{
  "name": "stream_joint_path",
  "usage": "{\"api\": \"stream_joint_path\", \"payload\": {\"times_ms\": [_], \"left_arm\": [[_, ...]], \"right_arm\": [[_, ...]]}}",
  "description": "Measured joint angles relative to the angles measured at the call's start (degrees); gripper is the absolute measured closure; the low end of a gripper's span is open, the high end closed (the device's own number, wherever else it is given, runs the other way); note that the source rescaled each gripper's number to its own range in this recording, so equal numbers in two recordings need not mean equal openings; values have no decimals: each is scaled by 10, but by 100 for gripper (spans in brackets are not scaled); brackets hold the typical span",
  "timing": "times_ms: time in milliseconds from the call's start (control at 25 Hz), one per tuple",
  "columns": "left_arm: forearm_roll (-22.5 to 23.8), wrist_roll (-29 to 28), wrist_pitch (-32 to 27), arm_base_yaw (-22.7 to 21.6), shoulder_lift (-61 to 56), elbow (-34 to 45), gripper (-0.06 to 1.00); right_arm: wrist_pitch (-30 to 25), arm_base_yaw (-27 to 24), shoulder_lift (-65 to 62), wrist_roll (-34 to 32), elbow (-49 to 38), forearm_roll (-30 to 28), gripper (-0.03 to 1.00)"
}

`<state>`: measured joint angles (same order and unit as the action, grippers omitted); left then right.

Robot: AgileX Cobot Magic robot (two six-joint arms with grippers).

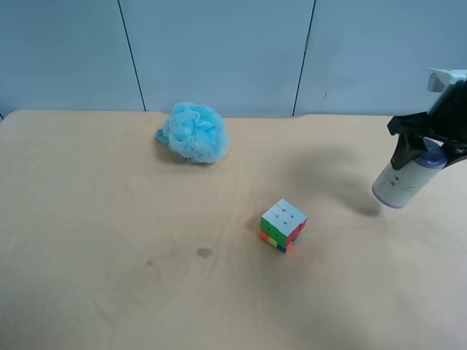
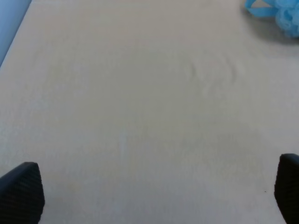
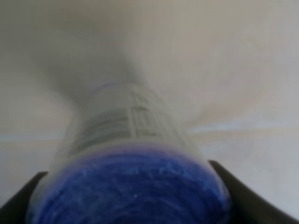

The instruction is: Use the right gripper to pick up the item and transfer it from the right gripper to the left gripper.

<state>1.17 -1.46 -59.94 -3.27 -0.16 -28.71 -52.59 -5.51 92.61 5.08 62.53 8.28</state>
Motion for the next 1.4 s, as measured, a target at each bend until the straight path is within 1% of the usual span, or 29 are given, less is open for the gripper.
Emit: {"api": "stream_joint_path", "payload": {"times_ms": [120,240,360,480,600,800,960,1080,1240,1400], "left_arm": [[0,0,0,0,0,0,-5],[0,0,0,0,0,0,-5],[0,0,0,0,0,0,-5],[0,0,0,0,0,0,-5],[0,0,0,0,0,0,-5],[0,0,0,0,0,0,-5],[0,0,0,0,0,0,-5],[0,0,0,0,0,0,-5],[0,0,0,0,0,0,-5],[0,0,0,0,0,0,-5]], "right_arm": [[-7,0,0,45,10,65,97],[-26,0,4,117,11,160,97],[-58,0,17,180,11,263,97],[-78,0,28,229,11,334,97],[-92,0,28,262,11,387,97],[-122,0,28,302,11,449,97],[-157,0,40,329,11,499,97],[-160,0,67,348,11,541,97],[-158,0,94,367,11,554,97],[-158,0,105,373,11,572,97]]}}
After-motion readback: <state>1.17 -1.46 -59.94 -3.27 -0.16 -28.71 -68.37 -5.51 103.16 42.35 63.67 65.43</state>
